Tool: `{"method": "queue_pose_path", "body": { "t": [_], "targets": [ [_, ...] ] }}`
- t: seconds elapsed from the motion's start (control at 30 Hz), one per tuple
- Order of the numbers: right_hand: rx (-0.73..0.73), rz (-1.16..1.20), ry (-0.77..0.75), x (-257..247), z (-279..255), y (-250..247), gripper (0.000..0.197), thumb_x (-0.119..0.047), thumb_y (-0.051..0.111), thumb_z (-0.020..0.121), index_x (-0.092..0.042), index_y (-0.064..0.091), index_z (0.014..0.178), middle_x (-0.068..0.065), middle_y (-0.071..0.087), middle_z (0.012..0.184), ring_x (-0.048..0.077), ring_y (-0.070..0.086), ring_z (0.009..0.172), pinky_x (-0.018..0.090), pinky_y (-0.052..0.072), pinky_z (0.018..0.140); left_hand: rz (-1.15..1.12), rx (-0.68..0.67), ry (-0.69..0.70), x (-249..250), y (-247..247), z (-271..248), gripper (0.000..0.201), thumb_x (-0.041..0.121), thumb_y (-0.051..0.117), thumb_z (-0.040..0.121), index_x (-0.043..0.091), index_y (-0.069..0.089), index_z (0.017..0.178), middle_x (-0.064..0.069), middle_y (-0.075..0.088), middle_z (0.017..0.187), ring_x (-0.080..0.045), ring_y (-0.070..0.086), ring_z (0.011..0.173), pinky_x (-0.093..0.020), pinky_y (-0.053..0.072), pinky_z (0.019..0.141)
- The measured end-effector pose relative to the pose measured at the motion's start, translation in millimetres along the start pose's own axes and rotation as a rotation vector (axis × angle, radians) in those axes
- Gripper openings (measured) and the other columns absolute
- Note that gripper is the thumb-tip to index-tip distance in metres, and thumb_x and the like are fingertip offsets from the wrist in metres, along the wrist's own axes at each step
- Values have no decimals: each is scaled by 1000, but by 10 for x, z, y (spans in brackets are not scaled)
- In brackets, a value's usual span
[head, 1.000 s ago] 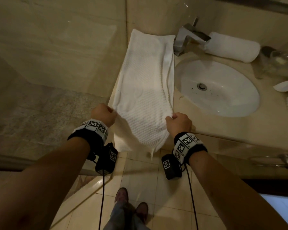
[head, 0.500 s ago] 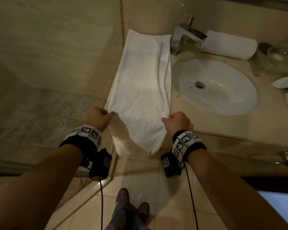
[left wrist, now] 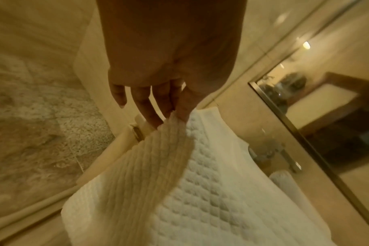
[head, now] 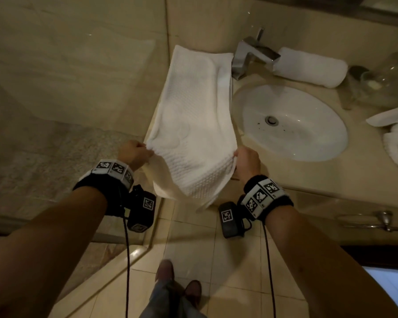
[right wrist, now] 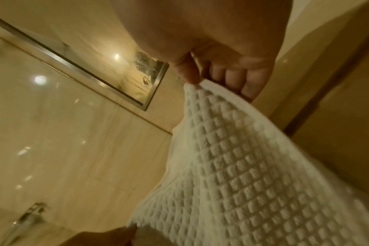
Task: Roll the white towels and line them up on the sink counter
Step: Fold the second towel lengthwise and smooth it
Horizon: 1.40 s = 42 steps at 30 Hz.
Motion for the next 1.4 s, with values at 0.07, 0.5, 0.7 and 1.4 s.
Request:
{"method": "queue_pose_path", "body": {
  "t": [0.07, 0.5, 0.7, 1.4],
  "targets": [
    [21, 177, 64, 2, -40, -43, 15, -13, 48, 77, -12, 52, 62, 15, 63, 80, 26, 59, 75, 38, 50, 70, -201, -56, -81, -33, 11, -21, 6, 1, 58, 89, 1, 59, 83, -17, 60, 90, -23, 57, 69, -26, 49, 53],
    [-108, -185, -21, 347, 32, 142, 28, -24, 69, 84, 3, 68, 89, 19, 71, 97, 33, 68, 93, 42, 54, 86, 175, 147, -38, -256, 78, -21, 58, 43, 84, 66, 3, 61, 102, -9, 65, 98, -26, 63, 91, -30, 44, 64],
    [-91, -204, -29, 297, -6, 96, 32, -26, 70, 87, -5, 70, 112, 5, 70, 109, 15, 62, 94, 26, 50, 89, 139, 144, -70, -262, 111, 13, 40, 32, 83, 71, 2, 66, 92, -12, 69, 96, -29, 65, 89, -35, 54, 78],
    [-45, -505, -65, 242, 68, -56, 22, -37, 66, 86, -16, 65, 79, 1, 64, 84, 22, 62, 85, 25, 43, 70, 327, 167, 137, -16, -33, 22, 44, 36, 66, 86, 7, 53, 115, -15, 64, 114, -33, 58, 106, -35, 45, 84]
  ]
}}
Point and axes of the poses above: each hand's wrist, its own z-axis towards the middle knuckle, its own y-axis out of the palm, x = y × z, the point moved 9 cm from there along z, towards the middle knuckle
